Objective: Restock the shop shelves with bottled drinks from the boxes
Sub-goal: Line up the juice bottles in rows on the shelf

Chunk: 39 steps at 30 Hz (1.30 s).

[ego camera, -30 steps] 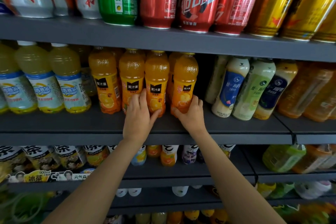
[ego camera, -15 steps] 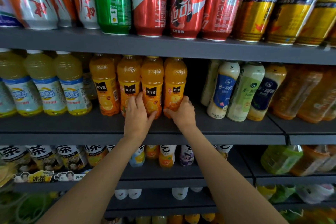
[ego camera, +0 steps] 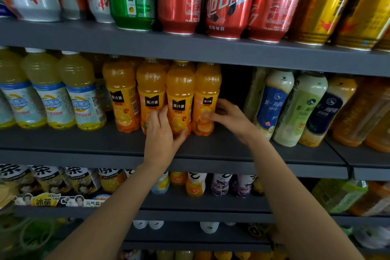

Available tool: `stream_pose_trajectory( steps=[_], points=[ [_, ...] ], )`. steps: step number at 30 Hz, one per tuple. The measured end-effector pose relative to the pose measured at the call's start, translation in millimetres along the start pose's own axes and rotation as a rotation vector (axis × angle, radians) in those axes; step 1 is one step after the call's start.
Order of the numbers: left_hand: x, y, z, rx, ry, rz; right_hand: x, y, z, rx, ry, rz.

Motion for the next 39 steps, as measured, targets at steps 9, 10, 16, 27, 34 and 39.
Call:
stream_pose_trajectory(
  steps=[9,10,16,27,34,39],
  points=[
    [-7.8,9.1,-2.1,-0.114,0.076,0.023,-1.9,-13.0,-1.6,-0.115,0.088,0.080],
    [-11.6,14.9,3.1,-0.182,0.066,0.052,-6.5,-11.9,-5.6,-0.137,0.106,0.067],
    [-11.1,8.8,47.4,-0.382,0.001,-0.070,-35.8,-25.4,-20.6,-0.114,0.262,-0.133],
    [-4.6,49.4,4.7,-0.340,0.113,-0.055,23.7,-0.3,2.5,-0.152,0.013,0.172],
    [7.6,64.8,-21.7,-0.291,0.158,-0.060,32.6,-1.2,18.5,-0.363,-0.011,0.407],
    [15.0,66.1,-35.0,-0.281,0.176,-0.066,18.7,31.9,28.1,-0.476,-0.162,0.544]
  ],
)
Point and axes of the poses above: each hand's wrist, its own x-axis towards the middle knuckle, its own y-axis out of the back of the hand, z = x × y, the point moved 9 cm from there along x, towards the middle knuckle, and after that the axes turned 9 degrees about y, right-handed, at the moved point
